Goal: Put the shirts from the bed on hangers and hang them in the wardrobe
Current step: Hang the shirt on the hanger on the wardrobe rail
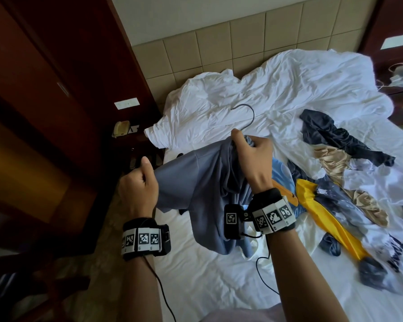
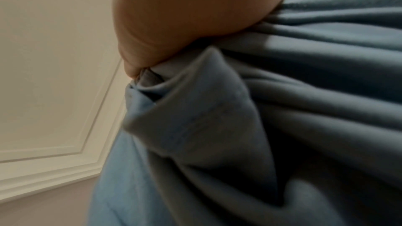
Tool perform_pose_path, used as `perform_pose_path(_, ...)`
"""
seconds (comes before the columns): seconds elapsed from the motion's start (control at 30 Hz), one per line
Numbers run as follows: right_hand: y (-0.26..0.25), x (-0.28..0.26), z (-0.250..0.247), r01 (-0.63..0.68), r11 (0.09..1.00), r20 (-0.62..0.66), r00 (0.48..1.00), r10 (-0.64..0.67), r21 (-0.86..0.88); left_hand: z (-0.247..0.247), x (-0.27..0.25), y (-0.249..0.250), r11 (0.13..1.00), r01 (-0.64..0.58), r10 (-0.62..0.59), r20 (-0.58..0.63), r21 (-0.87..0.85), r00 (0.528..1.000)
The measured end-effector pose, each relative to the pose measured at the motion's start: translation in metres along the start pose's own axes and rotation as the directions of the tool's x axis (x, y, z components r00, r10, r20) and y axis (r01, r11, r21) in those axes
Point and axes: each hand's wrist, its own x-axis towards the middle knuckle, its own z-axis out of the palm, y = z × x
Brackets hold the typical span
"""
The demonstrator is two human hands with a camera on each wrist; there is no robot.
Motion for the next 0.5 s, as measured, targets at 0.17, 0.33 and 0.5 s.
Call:
perform_pose_path(0.17, 0.003, 0.004, -0.005, 0.016, 1.0, -0.003, 1.0, -0.016, -0.003, -0.005, 0.0, -0.001, 0.974, 0.054, -0.079, -0.104, -0.218, 0.991)
perform_pose_path(0.33, 0.006, 0.005, -0.001, 0.015, 1.0, 0.0, 1.0, -0.015, -0.022, -0.004, 0.01, -0.009, 0.893, 0.283, -0.362, -0.185, -0.35, 0.914)
perform_pose_path(0.5, 0.007, 0.007, -0.005, 0.012, 1.0, -0.011, 1.0, -0.012, -0.011, -0.013, 0.015, -0.027, 0.863, 0.375, -0.458, -0.208, -0.339, 0.865)
